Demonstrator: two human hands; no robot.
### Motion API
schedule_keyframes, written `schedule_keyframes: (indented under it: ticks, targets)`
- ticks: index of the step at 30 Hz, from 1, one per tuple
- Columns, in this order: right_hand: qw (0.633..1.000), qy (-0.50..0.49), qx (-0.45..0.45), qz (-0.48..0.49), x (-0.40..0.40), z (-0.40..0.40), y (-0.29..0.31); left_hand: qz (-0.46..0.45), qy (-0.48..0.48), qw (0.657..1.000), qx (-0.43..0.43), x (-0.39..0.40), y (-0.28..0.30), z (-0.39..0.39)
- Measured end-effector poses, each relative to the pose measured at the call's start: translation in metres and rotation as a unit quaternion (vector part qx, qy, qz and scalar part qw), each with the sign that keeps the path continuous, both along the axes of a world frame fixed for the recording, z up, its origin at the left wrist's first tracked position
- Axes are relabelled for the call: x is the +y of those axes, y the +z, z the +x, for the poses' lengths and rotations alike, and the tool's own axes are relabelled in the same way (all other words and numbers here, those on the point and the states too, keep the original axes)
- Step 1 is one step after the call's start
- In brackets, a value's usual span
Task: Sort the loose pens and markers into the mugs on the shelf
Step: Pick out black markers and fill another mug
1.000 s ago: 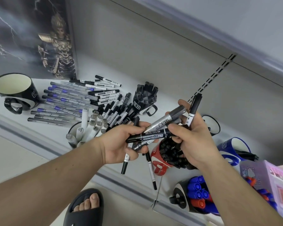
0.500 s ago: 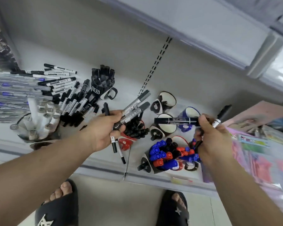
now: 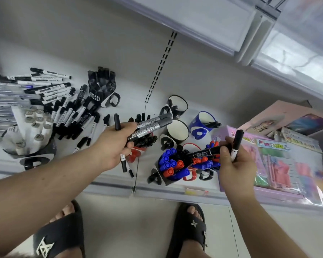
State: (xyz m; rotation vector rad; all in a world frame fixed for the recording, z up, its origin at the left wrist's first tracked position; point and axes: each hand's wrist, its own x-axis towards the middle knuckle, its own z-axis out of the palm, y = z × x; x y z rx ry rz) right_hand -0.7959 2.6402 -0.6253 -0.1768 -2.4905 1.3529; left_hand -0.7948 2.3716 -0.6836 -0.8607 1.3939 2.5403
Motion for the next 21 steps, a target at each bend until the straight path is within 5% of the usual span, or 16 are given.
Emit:
schedule_keyframes:
  ticks: [7, 12, 17, 21]
  targets:
    - [0.982, 0.059, -0.037, 0.178, -0.006, -0.006, -0.023, 0.039, 0.001, 0.999, 0.007, -0.004, -0.003, 0.004]
    - [0.989, 0.044, -0.076, 0.115, -0.025, 0.0, -0.035, 0.059, 0.01, 0.998, 0.007, -0.006, -0.004, 0.004]
    - [0.967, 0.087, -0.065, 0.231, -0.027, 0.005, -0.064, 0.066, 0.009, 0.998, 0.008, -0.006, -0.005, 0.005]
    - [0.96, 0.102, -0.122, 0.231, -0.024, 0.002, -0.066, 0.07, 0.01, 0.997, 0.01, -0.007, -0.006, 0.004]
